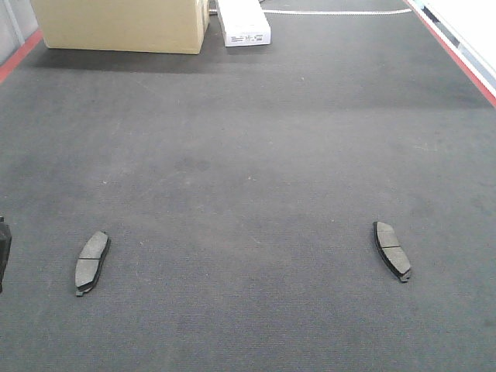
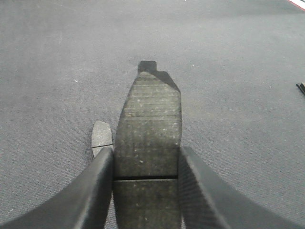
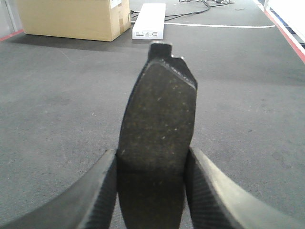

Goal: Move and align brake pads A on conveyor
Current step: 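Hold both brake pads above the belt beside the placed pads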

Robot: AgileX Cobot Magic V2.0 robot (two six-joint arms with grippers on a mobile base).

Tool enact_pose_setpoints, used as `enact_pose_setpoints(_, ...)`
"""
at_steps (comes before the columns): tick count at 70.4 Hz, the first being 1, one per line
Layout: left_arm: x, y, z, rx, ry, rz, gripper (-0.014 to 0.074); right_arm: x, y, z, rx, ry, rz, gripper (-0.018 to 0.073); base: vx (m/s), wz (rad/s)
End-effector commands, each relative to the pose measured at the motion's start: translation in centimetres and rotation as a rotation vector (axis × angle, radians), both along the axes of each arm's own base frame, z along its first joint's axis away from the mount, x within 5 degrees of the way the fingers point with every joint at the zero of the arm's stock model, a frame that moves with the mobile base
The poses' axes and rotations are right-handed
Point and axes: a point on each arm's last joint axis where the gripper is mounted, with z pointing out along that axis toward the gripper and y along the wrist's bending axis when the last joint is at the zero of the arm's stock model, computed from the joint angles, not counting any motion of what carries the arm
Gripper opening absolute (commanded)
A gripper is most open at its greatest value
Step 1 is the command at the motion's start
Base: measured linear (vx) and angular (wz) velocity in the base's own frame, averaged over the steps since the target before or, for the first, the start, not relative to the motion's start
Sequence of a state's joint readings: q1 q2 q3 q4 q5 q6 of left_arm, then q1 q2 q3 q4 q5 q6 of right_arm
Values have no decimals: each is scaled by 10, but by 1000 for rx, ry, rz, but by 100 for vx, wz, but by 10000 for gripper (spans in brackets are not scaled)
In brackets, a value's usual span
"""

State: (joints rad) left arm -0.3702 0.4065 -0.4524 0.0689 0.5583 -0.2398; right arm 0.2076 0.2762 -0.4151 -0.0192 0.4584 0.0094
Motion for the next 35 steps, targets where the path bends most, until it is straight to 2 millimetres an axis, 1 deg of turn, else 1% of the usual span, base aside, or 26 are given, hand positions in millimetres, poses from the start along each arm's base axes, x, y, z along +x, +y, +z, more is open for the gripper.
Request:
enact_pose_setpoints(1, 3, -2, 18, -46, -109, -7, -6, 2, 0, 18, 17, -113, -3, -2, 0, 0)
enact_pose_setpoints(28, 3, -2, 18, -54, -113, -6, -6, 2, 0, 18, 17, -113, -3, -2, 0, 0)
enact_pose_setpoints(35, 2, -3, 16, -90, -72, 1, -6, 2, 0, 18, 17, -113, -3, -2, 0, 0)
